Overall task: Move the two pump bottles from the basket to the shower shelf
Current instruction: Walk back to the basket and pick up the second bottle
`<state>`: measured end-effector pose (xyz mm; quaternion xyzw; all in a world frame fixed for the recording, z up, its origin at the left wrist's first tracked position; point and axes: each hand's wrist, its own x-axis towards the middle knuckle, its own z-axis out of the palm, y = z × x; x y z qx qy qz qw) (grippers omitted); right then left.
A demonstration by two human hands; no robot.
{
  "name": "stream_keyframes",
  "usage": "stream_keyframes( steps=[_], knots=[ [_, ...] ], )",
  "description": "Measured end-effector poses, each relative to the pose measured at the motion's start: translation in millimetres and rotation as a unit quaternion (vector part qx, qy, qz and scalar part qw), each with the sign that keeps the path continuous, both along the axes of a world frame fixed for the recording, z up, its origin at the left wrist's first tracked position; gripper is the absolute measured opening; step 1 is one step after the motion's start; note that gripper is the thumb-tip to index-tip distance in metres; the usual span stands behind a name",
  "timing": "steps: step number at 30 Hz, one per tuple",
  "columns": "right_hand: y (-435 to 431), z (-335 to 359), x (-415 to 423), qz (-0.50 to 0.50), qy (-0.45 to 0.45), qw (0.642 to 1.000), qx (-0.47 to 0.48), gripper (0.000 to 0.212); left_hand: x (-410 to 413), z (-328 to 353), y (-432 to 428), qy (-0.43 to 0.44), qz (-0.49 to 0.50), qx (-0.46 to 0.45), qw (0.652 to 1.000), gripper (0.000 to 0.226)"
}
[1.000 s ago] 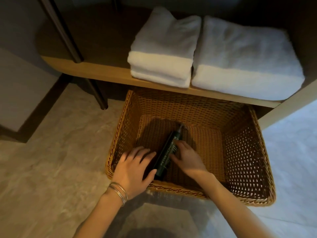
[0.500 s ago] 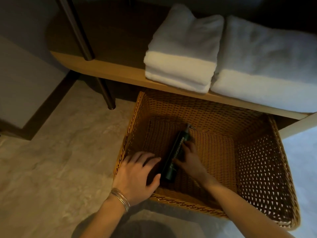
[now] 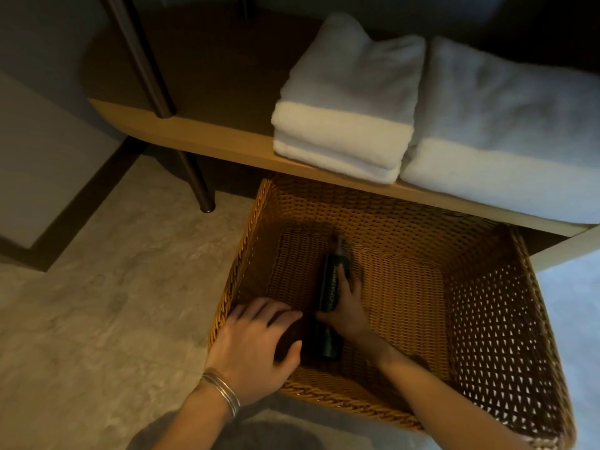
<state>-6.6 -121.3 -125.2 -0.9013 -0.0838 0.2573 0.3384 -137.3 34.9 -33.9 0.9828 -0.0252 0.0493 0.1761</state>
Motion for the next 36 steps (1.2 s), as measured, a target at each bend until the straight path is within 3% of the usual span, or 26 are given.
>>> stream_keyframes(
  steps=[5,10,12,17,23,29,36],
  knots=[
    [-12,-1,6,0.102,-0.022,0.995,0.008,0.101,1,1,0,0.002,0.000,-0.001,1.000,0.039],
    [-23,-5,9,-0.014,0.053,0.997,0.063,0.079,0,1,0,0.005,0.000,-0.006,1.000,0.038],
    [-26,-7,11,-0.029,0.094,0.994,0.040,0.077,0,1,0,0.008,0.001,-0.006,1.000,0.038],
    [-26,-4,22,-0.012,0.048,0.998,-0.032,0.076,0,1,1,0.013,0.003,-0.003,1.000,0.038],
    [-36,27,29,-0.012,0.012,0.999,-0.029,0.078,0,2,0,0.012,0.005,-0.010,1.000,0.038],
    [-57,115,-8,0.031,-0.017,0.998,-0.042,0.079,-6,33,0,0.065,-0.045,0.008,0.997,0.039],
    [-72,299,-58,0.091,-0.046,0.992,-0.078,0.082,-23,215,-4,0.058,-0.071,-0.023,0.996,0.043]
  ],
)
